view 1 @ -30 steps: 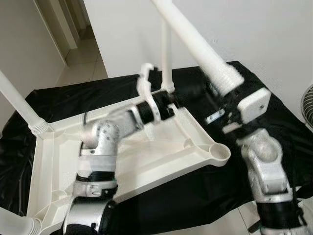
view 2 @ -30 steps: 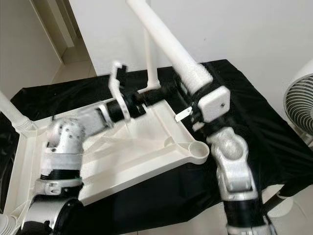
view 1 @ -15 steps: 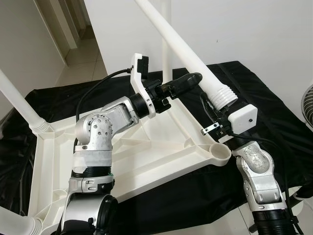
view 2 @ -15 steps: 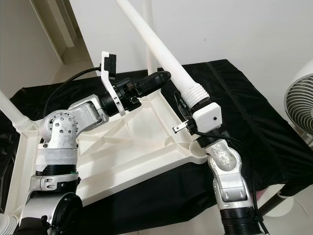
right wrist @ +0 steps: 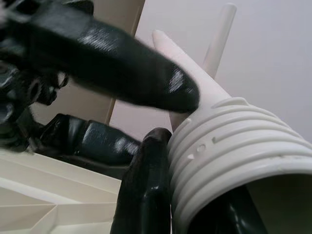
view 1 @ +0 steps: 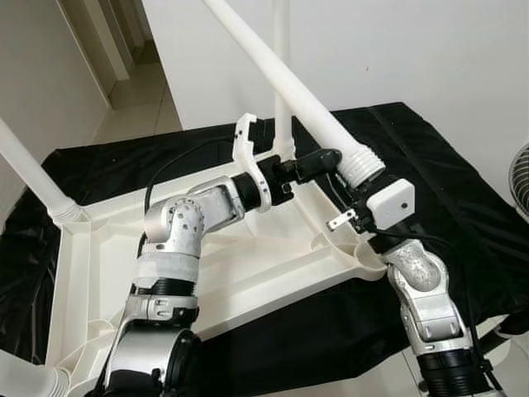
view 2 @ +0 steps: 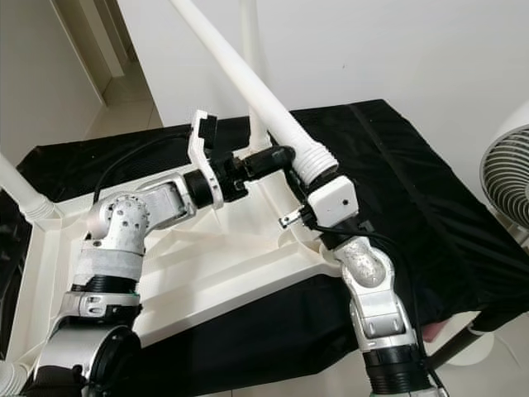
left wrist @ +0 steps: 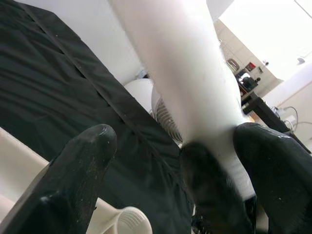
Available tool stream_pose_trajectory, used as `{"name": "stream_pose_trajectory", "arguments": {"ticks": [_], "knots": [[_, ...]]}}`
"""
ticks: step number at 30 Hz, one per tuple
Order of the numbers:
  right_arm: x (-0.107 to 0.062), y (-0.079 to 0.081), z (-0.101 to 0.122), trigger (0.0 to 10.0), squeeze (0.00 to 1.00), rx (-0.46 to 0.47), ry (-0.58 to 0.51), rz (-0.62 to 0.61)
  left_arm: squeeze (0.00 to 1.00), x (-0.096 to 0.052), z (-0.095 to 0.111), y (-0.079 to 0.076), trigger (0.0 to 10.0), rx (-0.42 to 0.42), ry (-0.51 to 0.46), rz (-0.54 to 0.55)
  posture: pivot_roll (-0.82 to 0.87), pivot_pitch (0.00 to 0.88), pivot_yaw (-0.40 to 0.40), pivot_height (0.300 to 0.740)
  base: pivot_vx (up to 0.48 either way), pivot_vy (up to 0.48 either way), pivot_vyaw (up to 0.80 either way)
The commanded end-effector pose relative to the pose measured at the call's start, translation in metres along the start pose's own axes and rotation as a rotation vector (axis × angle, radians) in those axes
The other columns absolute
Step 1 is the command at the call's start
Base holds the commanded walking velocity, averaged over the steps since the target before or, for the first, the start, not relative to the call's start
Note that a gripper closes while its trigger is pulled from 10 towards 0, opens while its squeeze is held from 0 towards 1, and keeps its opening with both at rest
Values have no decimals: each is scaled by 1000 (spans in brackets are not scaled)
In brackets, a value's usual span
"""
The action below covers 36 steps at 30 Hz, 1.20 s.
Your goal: Building children table
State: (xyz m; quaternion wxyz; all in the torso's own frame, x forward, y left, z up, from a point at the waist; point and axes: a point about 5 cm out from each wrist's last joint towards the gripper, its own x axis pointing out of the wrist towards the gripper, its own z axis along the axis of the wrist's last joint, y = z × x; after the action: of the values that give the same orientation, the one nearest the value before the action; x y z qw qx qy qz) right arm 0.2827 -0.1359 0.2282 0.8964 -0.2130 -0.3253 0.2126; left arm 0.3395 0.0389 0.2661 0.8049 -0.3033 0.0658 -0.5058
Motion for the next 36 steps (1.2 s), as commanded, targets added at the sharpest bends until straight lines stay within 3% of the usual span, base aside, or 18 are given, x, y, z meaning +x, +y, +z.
{"name": "stream_pose_trajectory", "arguments": {"ticks": [1,13,15,21,23,31,35,36], "knots": [[4,11,7,10000,0,-11,-55,51,0,2,11,-1,10000,9,-40,6,-58,15,124,740,0,0,0],[-6,23,-2,10000,0,-37,-22,67,0,4,28,3,10000,-67,-83,-29,-76,14,146,740,0,0,0],[-13,25,0,10000,0,-90,-25,52,0,4,30,6,10000,-66,-82,-12,-84,18,152,740,0,0,0],[-20,26,3,10000,0,-133,-29,25,0,5,33,10,10000,-66,-82,7,-86,21,153,740,0,0,0],[-35,25,12,10000,0,-183,-41,-48,0,8,42,11,10000,-53,-91,17,-91,25,156,740,0,0,0],[-53,26,24,10000,0,-298,-67,-58,0,7,56,15,10000,-32,-114,41,-98,26,149,740,0,0,0],[-55,26,23,10000,0,-302,-57,-53,0,7,58,16,10000,-33,-121,38,-97,27,148,740,0,0,0],[-55,27,23,10000,0,-299,-55,-52,0,7,58,16,5294,-35,-121,37,-97,25,147,740,0,0,0]]}}
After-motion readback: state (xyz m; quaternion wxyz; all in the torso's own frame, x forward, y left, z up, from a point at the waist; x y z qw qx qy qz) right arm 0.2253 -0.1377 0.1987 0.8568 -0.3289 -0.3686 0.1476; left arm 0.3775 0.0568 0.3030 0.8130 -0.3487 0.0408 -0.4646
